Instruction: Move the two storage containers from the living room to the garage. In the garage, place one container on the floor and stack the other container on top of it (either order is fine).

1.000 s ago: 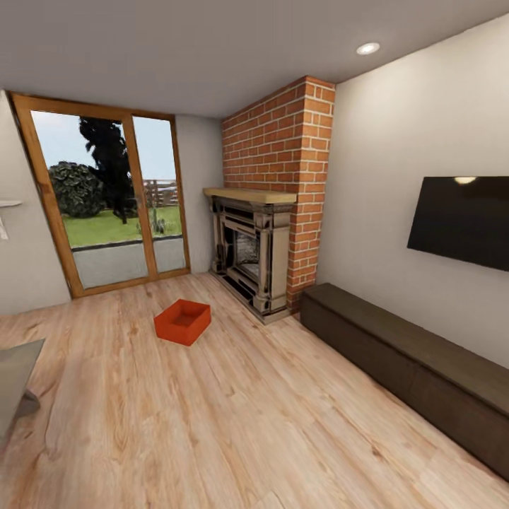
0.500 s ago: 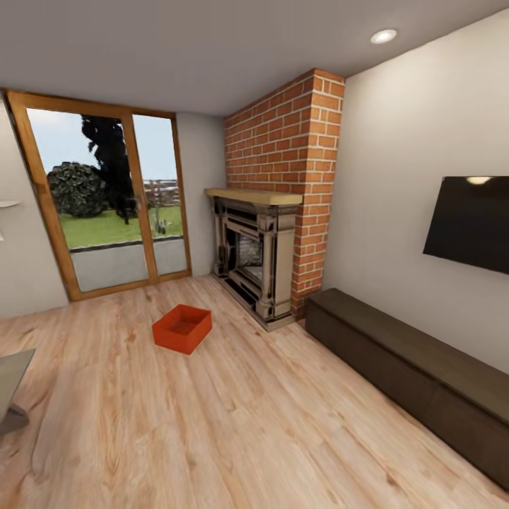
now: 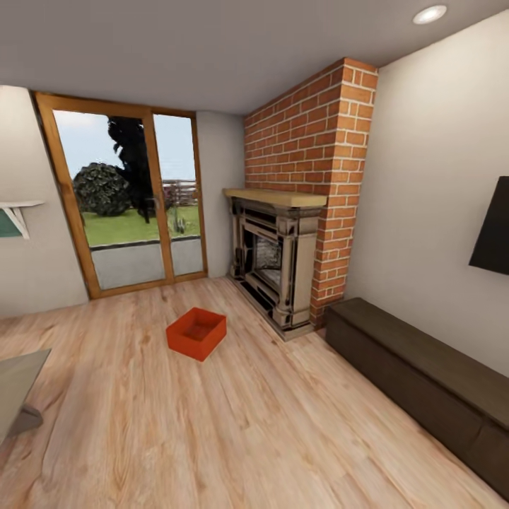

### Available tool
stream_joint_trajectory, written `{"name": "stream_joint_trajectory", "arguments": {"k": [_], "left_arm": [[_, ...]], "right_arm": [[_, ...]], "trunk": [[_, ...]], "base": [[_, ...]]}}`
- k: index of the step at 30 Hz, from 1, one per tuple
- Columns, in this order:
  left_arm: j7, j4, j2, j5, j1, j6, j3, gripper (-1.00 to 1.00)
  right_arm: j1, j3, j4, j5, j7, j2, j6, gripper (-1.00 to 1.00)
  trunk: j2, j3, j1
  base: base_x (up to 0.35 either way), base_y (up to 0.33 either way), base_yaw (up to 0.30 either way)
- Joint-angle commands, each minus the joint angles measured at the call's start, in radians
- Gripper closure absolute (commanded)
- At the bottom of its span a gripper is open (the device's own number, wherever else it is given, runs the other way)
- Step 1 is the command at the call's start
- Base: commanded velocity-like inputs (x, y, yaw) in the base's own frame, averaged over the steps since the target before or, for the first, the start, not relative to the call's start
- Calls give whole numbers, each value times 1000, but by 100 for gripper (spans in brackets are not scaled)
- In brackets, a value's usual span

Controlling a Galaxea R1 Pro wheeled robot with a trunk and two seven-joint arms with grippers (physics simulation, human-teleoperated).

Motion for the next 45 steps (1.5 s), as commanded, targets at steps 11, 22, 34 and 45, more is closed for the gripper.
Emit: {"name": "stream_joint_trajectory", "arguments": {"k": [11,22,34,45], "left_arm": [[1,1,0,2,-1,-4,5,-100],[1,1,0,2,-1,-5,5,-100],[1,1,0,2,-1,-6,5,-100],[1,1,0,2,-1,-6,5,-100]], "right_arm": [[-1,7,2,-7,-1,0,-3,-100],[-1,7,2,-7,-1,0,-3,-100],[-1,11,2,1,-1,1,-8,-100],[-1,18,2,4,-3,1,-1,-100]], "trunk": [[-1,-1,1],[-1,-1,1],[-1,-1,1],[-1,-1,1]], "base": [[321,0,2],[321,0,0],[321,0,21],[321,0,255]]}}
